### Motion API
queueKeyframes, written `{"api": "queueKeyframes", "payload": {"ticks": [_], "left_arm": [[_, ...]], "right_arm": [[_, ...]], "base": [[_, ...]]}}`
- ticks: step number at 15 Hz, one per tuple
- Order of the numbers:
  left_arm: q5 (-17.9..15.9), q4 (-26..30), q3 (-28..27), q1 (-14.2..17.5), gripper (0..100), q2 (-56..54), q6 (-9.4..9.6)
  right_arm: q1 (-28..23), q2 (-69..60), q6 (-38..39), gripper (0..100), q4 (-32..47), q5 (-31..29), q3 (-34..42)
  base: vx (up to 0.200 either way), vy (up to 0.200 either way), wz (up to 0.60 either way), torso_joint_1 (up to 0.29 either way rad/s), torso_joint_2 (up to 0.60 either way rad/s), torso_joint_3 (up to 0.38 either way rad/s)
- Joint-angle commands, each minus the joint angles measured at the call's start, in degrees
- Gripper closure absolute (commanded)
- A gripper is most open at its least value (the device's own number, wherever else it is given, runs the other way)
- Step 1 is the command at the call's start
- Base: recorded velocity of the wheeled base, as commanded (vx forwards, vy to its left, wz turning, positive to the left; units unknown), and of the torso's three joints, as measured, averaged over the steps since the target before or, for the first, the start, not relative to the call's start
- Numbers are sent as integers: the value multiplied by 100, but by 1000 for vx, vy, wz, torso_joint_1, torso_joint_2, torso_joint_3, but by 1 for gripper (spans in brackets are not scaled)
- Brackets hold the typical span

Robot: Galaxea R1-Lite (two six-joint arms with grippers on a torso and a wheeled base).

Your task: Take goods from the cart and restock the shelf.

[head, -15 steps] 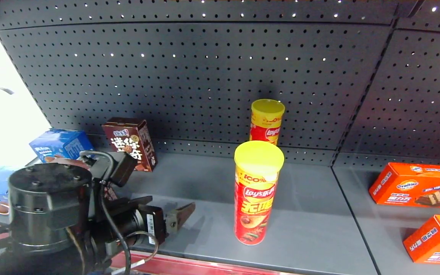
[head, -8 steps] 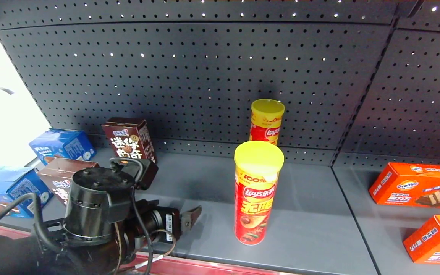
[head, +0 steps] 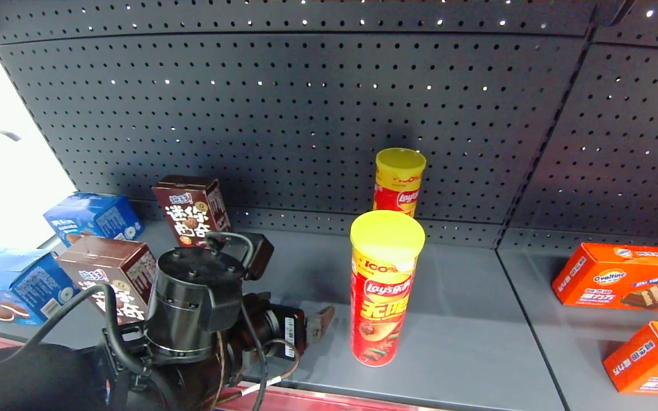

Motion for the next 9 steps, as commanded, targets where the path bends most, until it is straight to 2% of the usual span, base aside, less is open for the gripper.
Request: {"api": "queueKeyframes", "payload": {"ticks": [1, 4, 9], "left_arm": [[-3, -11, -126, -13, 0, 85, -1], [-3, -11, -337, -22, 0, 235, -1], [-3, -3, -609, -224, 0, 402, 43]], "right_arm": [[0, 7, 0, 0, 1, 1, 0], [0, 7, 0, 0, 1, 1, 0], [0, 7, 0, 0, 1, 1, 0]], "base": [[0, 0, 0, 0, 0, 0], [0, 0, 0, 0, 0, 0], [0, 0, 0, 0, 0, 0]]}}
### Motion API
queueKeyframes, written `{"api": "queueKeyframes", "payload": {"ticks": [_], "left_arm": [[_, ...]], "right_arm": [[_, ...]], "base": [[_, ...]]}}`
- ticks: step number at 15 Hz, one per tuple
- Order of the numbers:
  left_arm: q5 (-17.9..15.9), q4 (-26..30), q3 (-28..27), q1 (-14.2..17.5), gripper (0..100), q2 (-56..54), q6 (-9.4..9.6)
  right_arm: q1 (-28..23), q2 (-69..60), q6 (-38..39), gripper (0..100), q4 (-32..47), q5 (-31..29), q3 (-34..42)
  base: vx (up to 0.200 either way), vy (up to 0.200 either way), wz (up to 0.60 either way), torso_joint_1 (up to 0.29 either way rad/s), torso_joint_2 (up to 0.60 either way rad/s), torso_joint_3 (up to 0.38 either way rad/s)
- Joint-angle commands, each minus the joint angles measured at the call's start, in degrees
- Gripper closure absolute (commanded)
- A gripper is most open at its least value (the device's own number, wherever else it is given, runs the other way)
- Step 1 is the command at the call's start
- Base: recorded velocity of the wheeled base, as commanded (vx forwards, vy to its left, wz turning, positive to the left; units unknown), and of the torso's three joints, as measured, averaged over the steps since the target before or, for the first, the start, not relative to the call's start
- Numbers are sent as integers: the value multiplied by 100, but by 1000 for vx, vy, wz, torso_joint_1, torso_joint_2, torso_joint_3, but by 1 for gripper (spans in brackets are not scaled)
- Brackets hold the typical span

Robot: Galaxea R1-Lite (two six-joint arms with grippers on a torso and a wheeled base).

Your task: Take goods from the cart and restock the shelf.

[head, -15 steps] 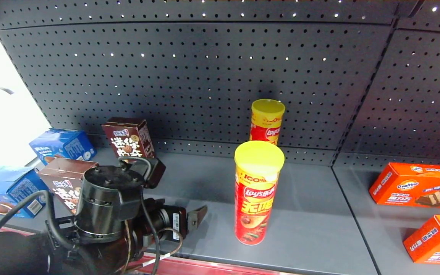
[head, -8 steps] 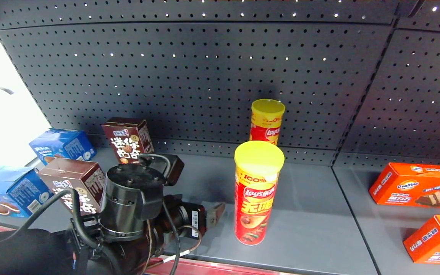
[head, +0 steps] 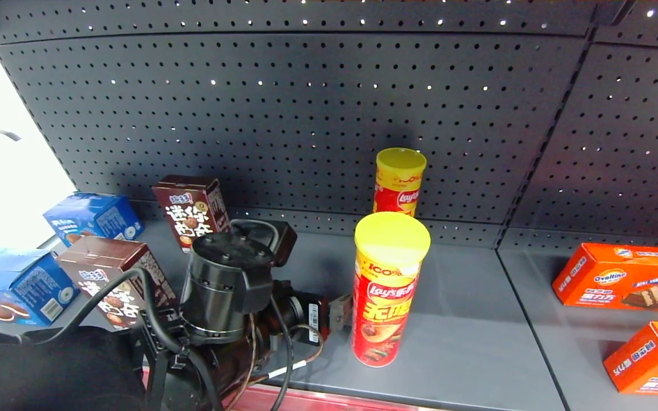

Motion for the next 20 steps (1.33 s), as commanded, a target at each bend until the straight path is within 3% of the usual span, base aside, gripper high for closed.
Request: {"api": "queueKeyframes", "payload": {"ticks": [1, 20], "left_arm": [[2, 1, -102, -58, 0, 52, 26], [81, 27, 171, -155, 0, 34, 26]], "right_arm": [[0, 7, 0, 0, 1, -2, 0], [0, 7, 0, 0, 1, -2, 0]], "base": [[0, 0, 0, 0, 0, 0], [0, 0, 0, 0, 0, 0]]}}
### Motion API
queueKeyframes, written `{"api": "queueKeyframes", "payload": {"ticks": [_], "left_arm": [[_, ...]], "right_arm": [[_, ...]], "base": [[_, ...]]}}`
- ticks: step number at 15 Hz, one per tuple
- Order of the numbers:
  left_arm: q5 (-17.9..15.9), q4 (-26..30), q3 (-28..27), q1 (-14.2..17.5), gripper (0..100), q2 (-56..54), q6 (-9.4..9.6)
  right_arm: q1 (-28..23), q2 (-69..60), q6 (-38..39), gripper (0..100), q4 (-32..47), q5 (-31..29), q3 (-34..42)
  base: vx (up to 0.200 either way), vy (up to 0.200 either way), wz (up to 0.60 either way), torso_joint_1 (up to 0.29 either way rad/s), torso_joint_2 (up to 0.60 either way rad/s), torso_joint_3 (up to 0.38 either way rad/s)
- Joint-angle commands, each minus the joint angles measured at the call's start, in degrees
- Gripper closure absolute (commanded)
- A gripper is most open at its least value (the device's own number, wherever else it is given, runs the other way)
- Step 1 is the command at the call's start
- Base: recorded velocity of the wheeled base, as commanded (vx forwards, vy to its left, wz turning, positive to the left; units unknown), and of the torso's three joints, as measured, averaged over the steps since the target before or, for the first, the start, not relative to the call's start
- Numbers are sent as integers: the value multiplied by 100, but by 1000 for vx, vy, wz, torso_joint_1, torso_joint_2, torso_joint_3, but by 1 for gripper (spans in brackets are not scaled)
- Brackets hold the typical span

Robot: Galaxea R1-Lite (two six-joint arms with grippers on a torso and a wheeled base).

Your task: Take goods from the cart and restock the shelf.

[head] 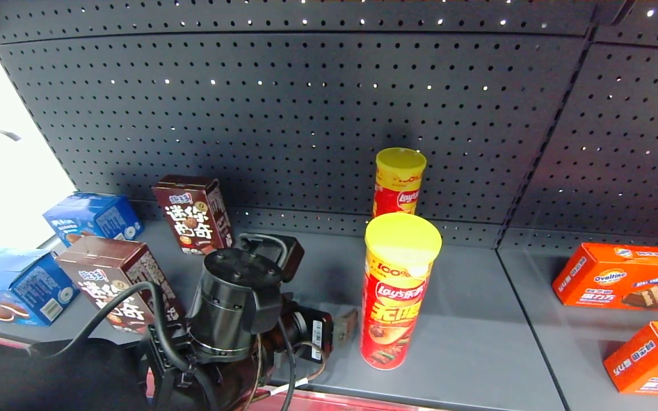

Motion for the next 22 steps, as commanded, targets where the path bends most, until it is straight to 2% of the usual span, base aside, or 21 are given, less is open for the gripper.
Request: {"api": "queueKeyframes", "payload": {"ticks": [1, 13, 17, 18, 19, 20, 22], "left_arm": [[8, -3, -17, -17, 0, -18, -4], [-10, -38, -105, -114, 0, 17, -13], [-1, -29, -53, 18, 0, -18, 23], [-1, -29, -123, 132, 0, -44, 128], [-10, -21, -202, 431, 0, -194, 453], [-19, -12, -228, 659, 0, -352, 682], [-71, 32, -264, 1055, 0, -748, 902]], "right_arm": [[0, 7, 0, 0, -1, -2, 0], [0, 7, 0, 0, -1, -2, 0], [0, 7, 0, 0, -1, -2, 0], [0, 7, 0, 0, -1, -2, 0], [0, 7, 0, 0, -1, -2, 0], [0, 7, 0, 0, -1, -2, 0], [0, 7, 0, 0, -1, -2, 0]], "base": [[0, 0, 0, 0, 0, 0], [0, 0, 0, 0, 0, 0], [0, 0, 0, 0, 0, 0], [0, 0, 0, 0, 0, 0], [0, 0, 0, 0, 0, 0], [0, 0, 0, 0, 0, 0], [0, 0, 0, 0, 0, 0]]}}
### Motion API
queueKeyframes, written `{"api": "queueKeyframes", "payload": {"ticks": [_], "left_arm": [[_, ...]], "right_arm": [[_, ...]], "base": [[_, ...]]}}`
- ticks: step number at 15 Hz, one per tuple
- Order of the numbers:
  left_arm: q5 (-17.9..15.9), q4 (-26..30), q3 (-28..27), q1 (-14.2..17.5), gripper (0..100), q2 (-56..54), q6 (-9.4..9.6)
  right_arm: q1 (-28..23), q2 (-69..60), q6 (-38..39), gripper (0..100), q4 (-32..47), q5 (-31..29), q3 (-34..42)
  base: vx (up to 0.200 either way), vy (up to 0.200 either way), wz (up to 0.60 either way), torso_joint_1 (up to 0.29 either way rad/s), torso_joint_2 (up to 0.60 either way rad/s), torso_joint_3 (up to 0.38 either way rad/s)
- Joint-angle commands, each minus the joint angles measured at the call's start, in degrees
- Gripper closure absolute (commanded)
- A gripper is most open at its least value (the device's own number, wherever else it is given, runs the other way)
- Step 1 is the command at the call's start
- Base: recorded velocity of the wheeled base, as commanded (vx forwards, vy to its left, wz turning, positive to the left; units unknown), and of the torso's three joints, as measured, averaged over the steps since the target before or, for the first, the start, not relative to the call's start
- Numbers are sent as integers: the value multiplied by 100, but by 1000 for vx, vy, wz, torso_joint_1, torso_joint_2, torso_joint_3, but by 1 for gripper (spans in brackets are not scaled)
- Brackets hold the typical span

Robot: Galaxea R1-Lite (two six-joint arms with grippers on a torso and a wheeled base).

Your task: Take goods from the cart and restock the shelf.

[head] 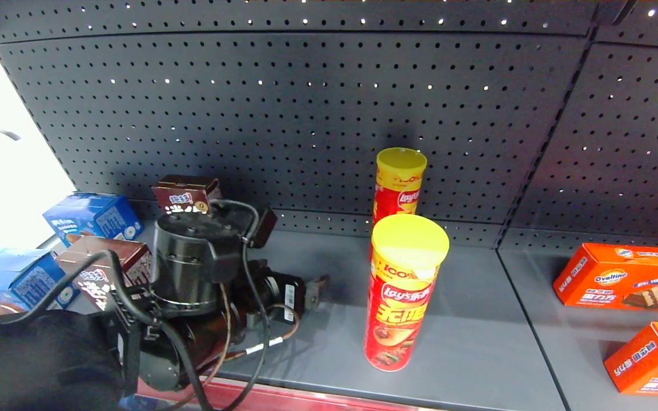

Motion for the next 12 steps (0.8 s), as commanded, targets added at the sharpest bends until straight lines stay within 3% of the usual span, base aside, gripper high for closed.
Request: {"api": "queueKeyframes", "payload": {"ticks": [1, 3, 6, 9, 12], "left_arm": [[-74, 36, -51, 365, 0, -653, 77], [-311, 54, 28, 409, 0, -1233, 77], [-399, 159, 326, 383, 0, -2261, 77], [-434, 1003, 414, 453, 0, -3571, 86], [-434, 1328, 1276, 998, 0, -5118, 86]], "right_arm": [[0, 7, 0, 0, 1, 1, 0], [0, 7, 0, 0, 1, 1, 0], [0, 7, 0, 0, 1, 1, 0], [0, 7, 0, 0, -7, 1, 0], [0, 7, 0, 0, 1, 1, 0]], "base": [[0, 0, 0, 0, 0, 0], [0, 0, 0, 0, 0, 0], [0, 0, 0, 0, 0, 0], [0, 0, 0, 0, 0, 0], [0, 0, 0, 0, 0, 0]]}}
